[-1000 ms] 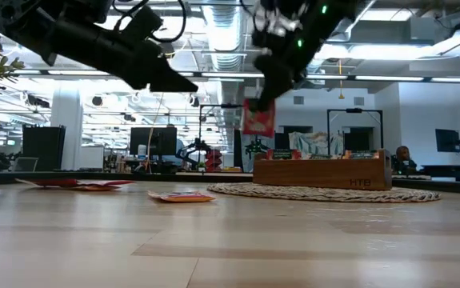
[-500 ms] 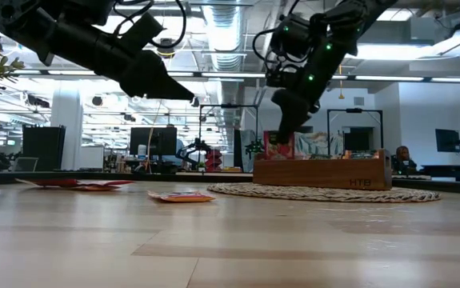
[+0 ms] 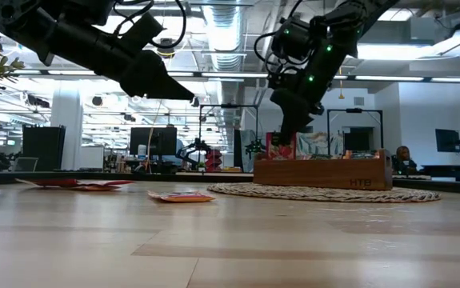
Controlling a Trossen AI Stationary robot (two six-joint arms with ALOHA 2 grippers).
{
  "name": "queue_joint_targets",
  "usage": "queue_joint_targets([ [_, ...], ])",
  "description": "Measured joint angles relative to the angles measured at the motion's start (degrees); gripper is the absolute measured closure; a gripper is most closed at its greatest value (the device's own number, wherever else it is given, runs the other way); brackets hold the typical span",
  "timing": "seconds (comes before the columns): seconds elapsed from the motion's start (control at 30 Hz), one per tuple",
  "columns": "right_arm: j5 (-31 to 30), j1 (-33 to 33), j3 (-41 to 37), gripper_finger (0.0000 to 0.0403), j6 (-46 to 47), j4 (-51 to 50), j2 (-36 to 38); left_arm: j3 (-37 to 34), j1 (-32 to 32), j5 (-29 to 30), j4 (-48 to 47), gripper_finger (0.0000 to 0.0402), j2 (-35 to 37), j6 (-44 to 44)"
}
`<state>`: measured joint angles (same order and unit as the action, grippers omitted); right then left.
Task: Pick & Place Tea
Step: Put the red tea bag into the left section of the wooden organizer
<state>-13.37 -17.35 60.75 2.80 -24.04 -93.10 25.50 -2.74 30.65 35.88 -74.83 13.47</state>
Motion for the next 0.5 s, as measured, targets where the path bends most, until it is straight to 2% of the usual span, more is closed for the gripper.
queue_joint_targets([
  [0.13, 0.04, -0.04, 0.0, 0.0401, 1.74, 0.05, 0.0, 0.0, 0.0, -0.01, 0.02, 0.0282, 0.0, 0.0],
  [0.23, 0.15, -0.04, 0.0, 0.0382, 2.64, -0.32, 0.0, 0.0, 0.0, -0.02, 0.02, 0.0282, 0.0, 0.0],
  [0.33, 0.1, -0.06, 0.0, 0.0338, 4.1, -0.83, 0.0, 0.0, 0.0, -0.06, 0.02, 0.0282, 0.0, 0.0],
  [0.5, -0.27, -0.9, 0.61, 0.0242, 4.41, -2.16, 0.54, 0.0, 0.0, -0.13, 0.02, 0.0282, 0.0, -0.16],
])
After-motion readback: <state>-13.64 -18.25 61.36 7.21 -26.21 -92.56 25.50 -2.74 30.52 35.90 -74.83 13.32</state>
